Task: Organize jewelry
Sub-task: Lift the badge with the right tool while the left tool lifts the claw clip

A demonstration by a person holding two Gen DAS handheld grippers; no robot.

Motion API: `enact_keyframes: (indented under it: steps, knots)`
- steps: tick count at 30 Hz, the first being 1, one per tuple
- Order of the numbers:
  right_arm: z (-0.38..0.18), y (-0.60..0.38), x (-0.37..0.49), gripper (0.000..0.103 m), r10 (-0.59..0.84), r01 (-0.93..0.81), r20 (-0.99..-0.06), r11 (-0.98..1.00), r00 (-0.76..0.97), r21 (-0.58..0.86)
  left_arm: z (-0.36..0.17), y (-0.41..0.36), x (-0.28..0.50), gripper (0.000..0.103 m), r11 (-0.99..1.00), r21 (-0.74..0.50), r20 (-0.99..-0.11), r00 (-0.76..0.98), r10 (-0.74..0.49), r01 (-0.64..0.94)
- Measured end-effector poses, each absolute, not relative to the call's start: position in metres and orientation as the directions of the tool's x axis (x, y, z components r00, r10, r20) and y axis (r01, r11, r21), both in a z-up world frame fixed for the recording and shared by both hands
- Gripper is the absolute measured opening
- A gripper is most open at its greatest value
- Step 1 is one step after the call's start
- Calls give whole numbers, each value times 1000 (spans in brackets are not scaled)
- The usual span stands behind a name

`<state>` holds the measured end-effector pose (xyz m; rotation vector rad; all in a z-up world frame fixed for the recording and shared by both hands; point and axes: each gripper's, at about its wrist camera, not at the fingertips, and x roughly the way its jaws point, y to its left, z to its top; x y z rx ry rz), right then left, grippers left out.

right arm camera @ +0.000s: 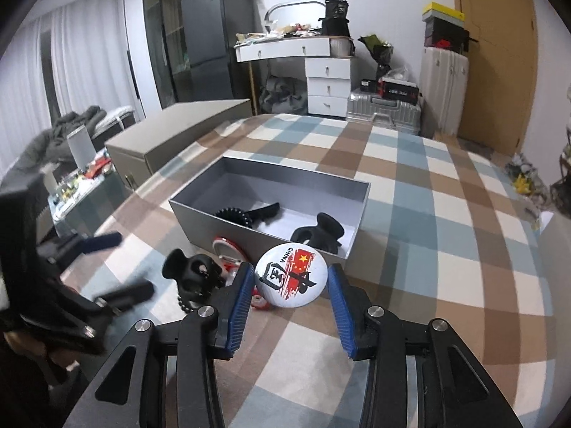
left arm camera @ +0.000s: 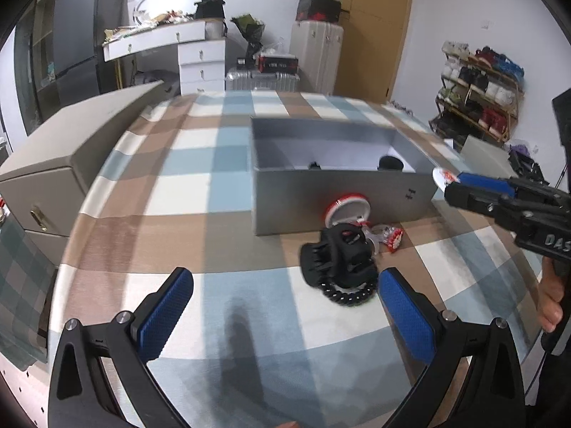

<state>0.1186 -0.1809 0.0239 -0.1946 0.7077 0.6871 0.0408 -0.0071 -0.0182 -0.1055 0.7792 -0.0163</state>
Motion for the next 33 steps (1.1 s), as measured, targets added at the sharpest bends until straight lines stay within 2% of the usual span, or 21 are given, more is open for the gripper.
enact_keyframes:
  steps: [9,15,18,20,21,24,33]
  knots:
    - [24,-177,114,41,554,-668,-651,738,519,96,-23,-17,58,100,998,-61,-730,683,-30,-21]
    - [24,-174,112,41,559,-675,-653,731,511,98,-28,-27,64,83,998,-59,-759,648,-60,23]
    - [24,-175,112,41,562,-676,-651,730,511,99,-27,-34,64,79,998,-52,-758,648,-68,45]
    - [25,-175,111,41,565,-677,-649,729,510,102,-26,-38,64,67,998,-37,-758,649,-67,60]
    - [26,-175,112,41,566,-678,-648,728,510,102,-26,-41,64,58,997,-27,-762,644,-64,67]
    - [27,-176,111,41,570,-678,-643,727,512,104,-25,-42,65,42,996,-43,-760,644,-84,79]
    - [33,-182,113,41,581,-671,-624,732,522,121,-14,-38,60,42,995,-56,-722,685,-95,78]
